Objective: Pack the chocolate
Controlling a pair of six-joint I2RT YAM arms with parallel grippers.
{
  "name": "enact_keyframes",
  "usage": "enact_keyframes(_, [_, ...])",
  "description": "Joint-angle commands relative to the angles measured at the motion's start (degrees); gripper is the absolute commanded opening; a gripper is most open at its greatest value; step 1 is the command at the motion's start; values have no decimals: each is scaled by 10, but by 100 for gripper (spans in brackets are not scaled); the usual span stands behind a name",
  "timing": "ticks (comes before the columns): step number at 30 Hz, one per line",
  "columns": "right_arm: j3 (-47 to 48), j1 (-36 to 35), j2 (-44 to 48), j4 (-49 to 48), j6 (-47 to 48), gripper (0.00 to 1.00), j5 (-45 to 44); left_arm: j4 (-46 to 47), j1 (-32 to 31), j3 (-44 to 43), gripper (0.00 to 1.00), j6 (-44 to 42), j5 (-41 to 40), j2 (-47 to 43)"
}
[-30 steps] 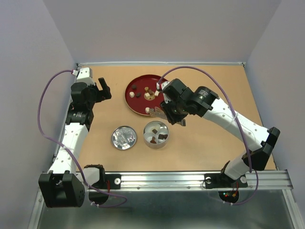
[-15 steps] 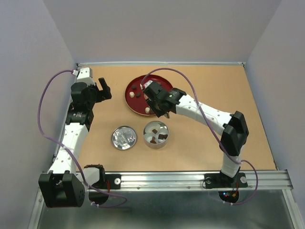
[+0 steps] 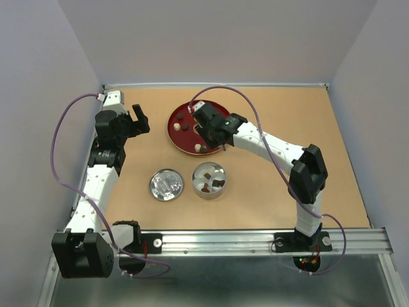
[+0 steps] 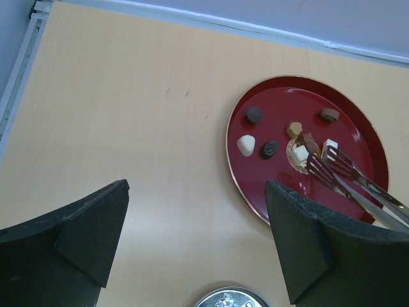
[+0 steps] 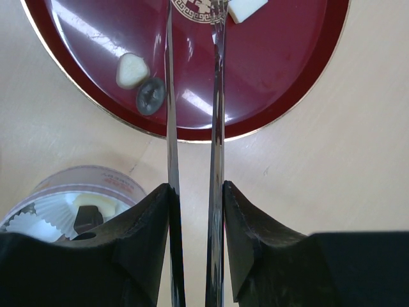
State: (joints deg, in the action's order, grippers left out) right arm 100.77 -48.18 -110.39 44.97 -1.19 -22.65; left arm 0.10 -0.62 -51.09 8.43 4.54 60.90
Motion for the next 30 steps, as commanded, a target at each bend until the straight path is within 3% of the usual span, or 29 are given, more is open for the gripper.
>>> enact_keyframes(1, [35,12,-8,-46,23,43,16,16,2,-7,99,-3,8,-4])
enact_keyframes(25, [52,28,-55,-64,30,43,55,14,2,-8,99,-4,7,-1])
enact_keyframes(30, [48,28,-55,-63,36,33,47,15,2,-8,99,-6,5,0])
